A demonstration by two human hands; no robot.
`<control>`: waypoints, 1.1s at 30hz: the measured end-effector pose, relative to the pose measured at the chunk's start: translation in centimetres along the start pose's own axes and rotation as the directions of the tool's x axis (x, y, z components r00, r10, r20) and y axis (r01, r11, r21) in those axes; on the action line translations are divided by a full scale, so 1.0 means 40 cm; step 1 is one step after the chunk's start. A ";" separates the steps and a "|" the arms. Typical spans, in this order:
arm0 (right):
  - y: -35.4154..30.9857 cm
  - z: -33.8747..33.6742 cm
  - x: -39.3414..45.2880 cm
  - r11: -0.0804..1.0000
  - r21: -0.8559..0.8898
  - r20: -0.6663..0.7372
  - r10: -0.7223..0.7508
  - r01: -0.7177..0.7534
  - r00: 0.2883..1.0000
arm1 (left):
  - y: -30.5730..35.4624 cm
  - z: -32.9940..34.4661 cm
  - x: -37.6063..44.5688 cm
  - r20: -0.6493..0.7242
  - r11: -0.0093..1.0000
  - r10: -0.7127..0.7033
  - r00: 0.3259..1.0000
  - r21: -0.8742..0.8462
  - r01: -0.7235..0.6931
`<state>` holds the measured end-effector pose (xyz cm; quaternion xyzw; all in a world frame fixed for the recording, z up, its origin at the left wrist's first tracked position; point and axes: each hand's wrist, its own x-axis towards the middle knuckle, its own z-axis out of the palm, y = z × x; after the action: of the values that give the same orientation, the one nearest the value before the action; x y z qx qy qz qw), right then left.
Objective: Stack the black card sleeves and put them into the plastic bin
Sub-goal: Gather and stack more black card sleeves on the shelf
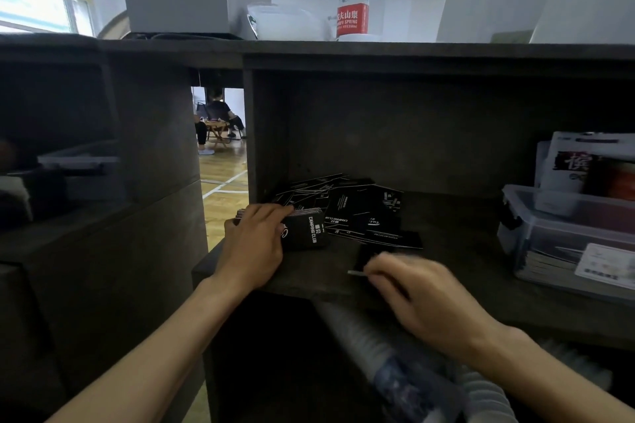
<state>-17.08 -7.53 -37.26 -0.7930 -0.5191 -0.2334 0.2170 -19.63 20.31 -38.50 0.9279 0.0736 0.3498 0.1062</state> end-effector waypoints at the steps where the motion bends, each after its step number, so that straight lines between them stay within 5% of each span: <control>1: -0.003 -0.012 0.005 0.995 0.099 -0.121 0.021 -0.009 0.992 | 0.001 0.000 0.000 0.002 1.000 0.000 1.000 0.005 0.000; 3: -0.012 -0.029 0.028 0.965 0.261 -0.386 0.123 -0.019 0.914 | 0.003 -0.002 0.000 0.002 1.000 0.000 1.000 0.004 0.000; 5: -0.022 -0.016 0.063 0.888 0.453 -0.464 0.307 -0.075 0.831 | 0.004 -0.004 -0.003 0.000 1.000 0.002 1.000 -0.014 -0.002; 10: -0.002 0.093 0.163 0.534 0.784 -0.200 0.699 -0.316 0.686 | 0.005 -0.012 -0.004 0.026 0.994 -0.016 1.000 -0.105 0.019; 14: 0.039 0.114 0.181 0.478 0.794 -0.177 0.773 -0.376 0.609 | 0.003 -0.014 -0.006 0.018 0.980 -0.036 0.999 -0.195 0.039; 17: 0.045 0.120 0.173 0.525 0.737 -0.150 0.741 -0.425 0.654 | 0.001 -0.014 -0.002 0.021 0.974 -0.047 0.999 -0.222 0.050; 22: 0.008 0.162 0.194 0.779 0.349 0.062 0.535 -0.520 0.843 | -0.009 -0.005 -0.002 -0.015 0.991 0.003 1.000 -0.137 -0.005; 33: -0.003 0.162 0.243 0.879 0.156 0.041 0.450 -0.450 0.892 | -0.005 -0.008 0.011 -0.052 0.991 0.001 0.999 -0.130 -0.008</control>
<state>-12.83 3.34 -36.63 -0.8720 -0.3385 -0.1327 0.3278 -19.55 20.63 -38.03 0.9098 0.0512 0.3779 0.1639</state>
